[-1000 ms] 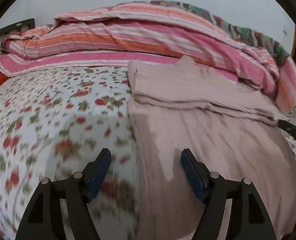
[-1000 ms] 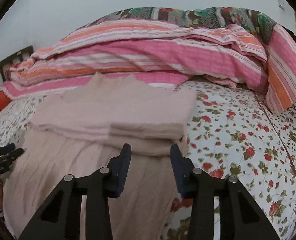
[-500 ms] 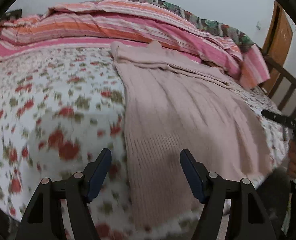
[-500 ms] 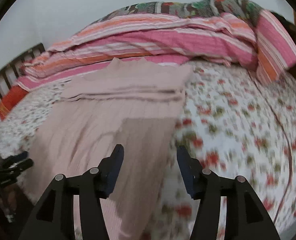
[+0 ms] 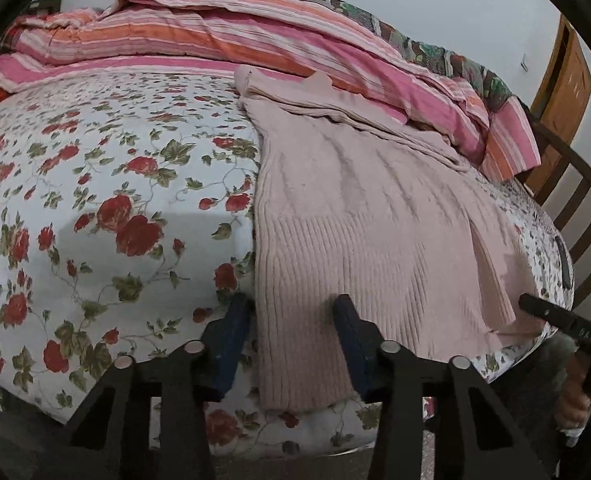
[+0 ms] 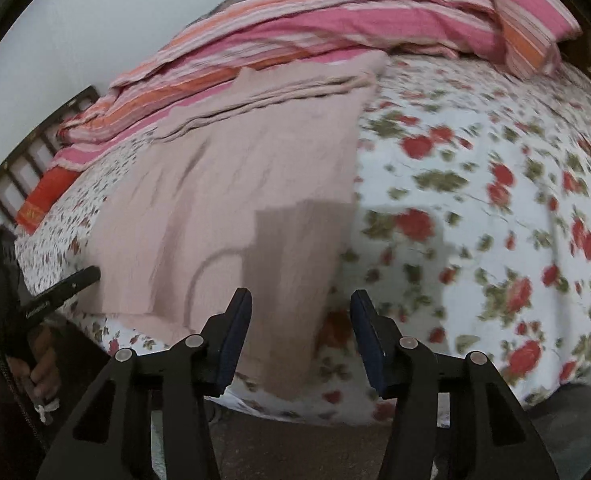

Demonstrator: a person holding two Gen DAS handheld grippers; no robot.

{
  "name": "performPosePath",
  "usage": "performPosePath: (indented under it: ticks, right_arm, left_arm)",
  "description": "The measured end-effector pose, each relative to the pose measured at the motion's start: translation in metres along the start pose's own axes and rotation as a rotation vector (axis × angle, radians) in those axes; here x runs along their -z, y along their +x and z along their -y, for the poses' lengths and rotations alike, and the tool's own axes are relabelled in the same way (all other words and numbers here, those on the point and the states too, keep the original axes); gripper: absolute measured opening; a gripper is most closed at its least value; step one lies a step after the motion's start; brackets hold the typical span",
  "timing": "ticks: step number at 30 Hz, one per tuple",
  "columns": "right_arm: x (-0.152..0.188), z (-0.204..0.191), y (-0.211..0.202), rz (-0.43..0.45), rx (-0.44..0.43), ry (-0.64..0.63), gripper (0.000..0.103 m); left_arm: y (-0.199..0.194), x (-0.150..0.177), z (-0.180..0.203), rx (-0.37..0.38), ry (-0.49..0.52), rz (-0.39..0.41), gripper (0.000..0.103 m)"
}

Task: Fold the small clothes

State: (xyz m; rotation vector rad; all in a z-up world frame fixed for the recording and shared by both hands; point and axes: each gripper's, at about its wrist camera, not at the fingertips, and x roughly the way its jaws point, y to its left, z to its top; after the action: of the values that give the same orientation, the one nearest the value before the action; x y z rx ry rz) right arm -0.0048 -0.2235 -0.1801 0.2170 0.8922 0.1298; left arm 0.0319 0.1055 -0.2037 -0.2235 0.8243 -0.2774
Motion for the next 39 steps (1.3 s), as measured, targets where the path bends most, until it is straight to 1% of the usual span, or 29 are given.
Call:
performPosePath:
  ticks: [1,2,3,4,5,7,9,10,11,13,15,17,18,19,20,22,23,24,25,26,28,31,33,34,35,39]
  right_arm:
    - [-0.001,-0.006,0.004,-0.005,0.01,-0.018,0.051]
    - [-0.002,-0.009,0.008,-0.012,0.013,-0.023,0.044]
    - [-0.002,-0.012,0.014,-0.025,0.016,-0.025,0.039]
    - [-0.002,-0.016,0.021,-0.048,0.025,-0.029,0.024]
    - [-0.002,-0.016,0.023,-0.053,0.037,-0.038,0.005]
    - [-0.003,-0.016,0.017,-0.016,0.048,-0.054,0.005]
    - [-0.004,-0.001,-0.002,0.07,0.055,0.011,0.004]
    - [-0.004,0.007,-0.007,0.087,0.062,0.04,0.004]
    - [-0.004,0.015,-0.009,0.083,0.067,0.067,0.004]
    - [-0.001,0.024,-0.005,0.05,0.047,0.094,0.005]
    - [0.002,0.022,-0.002,0.026,0.042,0.085,0.007]
    - [0.004,0.018,-0.001,0.014,0.031,0.064,0.012]
    - [0.005,0.016,0.0,0.009,0.024,0.057,0.015]
    - [0.006,0.015,0.001,-0.001,0.019,0.052,0.023]
    - [0.006,0.012,0.003,-0.008,0.015,0.052,0.026]
    - [0.01,0.011,0.005,-0.02,-0.001,0.061,0.026]
    - [0.011,0.01,0.006,-0.015,-0.002,0.057,0.025]
    - [0.012,0.009,0.005,-0.023,-0.009,0.051,0.02]
    - [0.012,0.007,0.006,-0.032,-0.028,0.045,0.006]
    - [0.011,0.007,0.005,-0.027,-0.033,0.044,0.006]
    - [0.008,0.006,0.0,-0.001,-0.03,0.026,0.005]
    - [0.0,0.008,-0.02,0.043,-0.105,0.034,0.005]
    - [-0.01,0.011,-0.036,0.083,-0.165,0.058,0.005]
    - [-0.015,0.014,-0.044,0.101,-0.188,0.069,0.005]
    - [-0.022,0.016,-0.052,0.127,-0.213,0.082,0.005]
    - [-0.05,0.021,-0.075,0.231,-0.274,0.14,0.005]
  left_arm:
    - [0.0,0.0,-0.002,0.007,-0.011,-0.001,0.032]
    - [0.001,0.0,-0.004,0.022,-0.028,-0.007,0.022]
    - [0.002,0.0,-0.008,0.048,-0.053,-0.014,0.008]
    - [0.002,0.001,-0.01,0.061,-0.064,-0.019,0.007]
    - [-0.002,0.0,-0.015,0.067,-0.077,-0.004,0.007]
    - [-0.012,-0.001,-0.026,0.067,-0.115,0.033,0.007]
    - [-0.016,-0.001,-0.035,0.098,-0.156,0.031,0.007]
    - [-0.015,0.0,-0.036,0.106,-0.162,0.024,0.007]
    - [-0.012,0.001,-0.035,0.111,-0.16,0.013,0.007]
    - [-0.007,0.003,-0.027,0.101,-0.134,-0.008,0.007]
    - [-0.003,0.004,-0.022,0.08,-0.118,-0.028,0.01]
    - [0.0,0.003,-0.019,0.079,-0.116,-0.044,0.017]
    - [0.0,0.003,-0.018,0.086,-0.115,-0.038,0.021]
    - [0.0,0.003,-0.016,0.092,-0.111,-0.04,0.023]
    - [0.0,0.003,-0.014,0.095,-0.107,-0.041,0.026]
    - [-0.001,0.004,-0.01,0.084,-0.097,-0.041,0.027]
    - [-0.002,0.005,-0.009,0.08,-0.096,-0.044,0.027]
    - [-0.003,0.005,-0.01,0.08,-0.1,-0.049,0.021]
    - [-0.003,0.005,-0.012,0.092,-0.107,-0.057,0.009]
    - [-0.002,0.005,-0.014,0.114,-0.121,-0.071,0.007]
    - [-0.009,0.004,-0.018,0.146,-0.155,-0.05,0.006]
    - [-0.032,-0.006,-0.018,0.216,-0.162,0.007,0.006]
    - [-0.045,-0.015,-0.019,0.278,-0.187,0.04,0.006]
    - [-0.055,-0.022,-0.021,0.337,-0.222,0.069,0.006]
    - [-0.063,-0.029,-0.021,0.375,-0.246,0.101,0.006]
    - [-0.076,-0.061,-0.014,0.388,-0.247,0.175,0.006]
